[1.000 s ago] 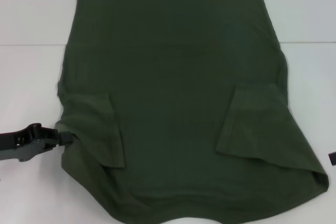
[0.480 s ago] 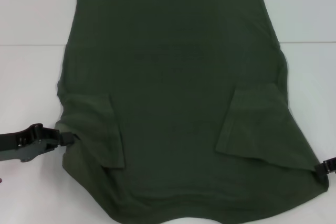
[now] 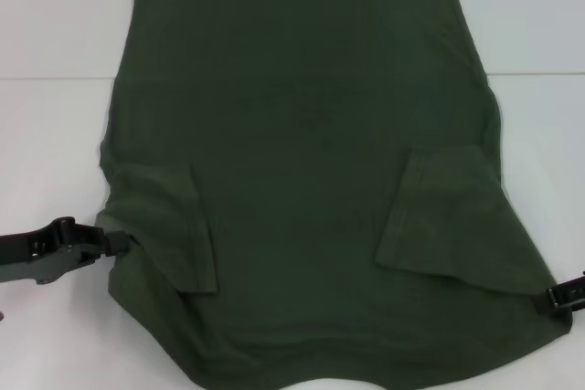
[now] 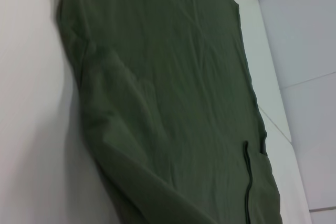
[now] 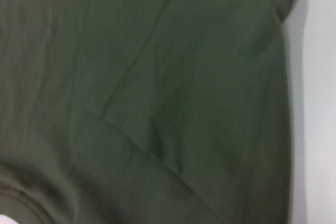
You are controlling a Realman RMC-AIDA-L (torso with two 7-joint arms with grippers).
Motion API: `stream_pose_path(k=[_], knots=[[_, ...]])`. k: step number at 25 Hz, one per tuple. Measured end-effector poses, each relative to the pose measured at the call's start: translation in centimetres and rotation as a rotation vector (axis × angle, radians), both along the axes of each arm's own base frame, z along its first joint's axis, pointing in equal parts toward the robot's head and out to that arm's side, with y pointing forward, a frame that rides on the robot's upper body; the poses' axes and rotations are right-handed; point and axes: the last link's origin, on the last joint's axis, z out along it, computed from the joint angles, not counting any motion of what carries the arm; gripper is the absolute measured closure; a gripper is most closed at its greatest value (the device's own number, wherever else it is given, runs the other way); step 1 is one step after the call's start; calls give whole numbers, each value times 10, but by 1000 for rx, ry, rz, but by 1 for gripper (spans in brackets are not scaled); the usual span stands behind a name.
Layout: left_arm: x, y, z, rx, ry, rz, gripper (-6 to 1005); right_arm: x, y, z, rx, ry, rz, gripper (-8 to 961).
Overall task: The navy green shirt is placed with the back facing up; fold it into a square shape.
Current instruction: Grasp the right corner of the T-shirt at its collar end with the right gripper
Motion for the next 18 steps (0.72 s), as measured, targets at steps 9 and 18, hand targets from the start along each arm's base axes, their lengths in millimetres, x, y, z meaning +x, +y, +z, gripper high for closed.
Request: stream_pose_path(k=[9,18], knots=[[0,1,0,2,1,0,998,-10,2,-14,-21,18,17,188],[1,3,0,7,5,0,999,-25,8,-24,-38,43,49,204]])
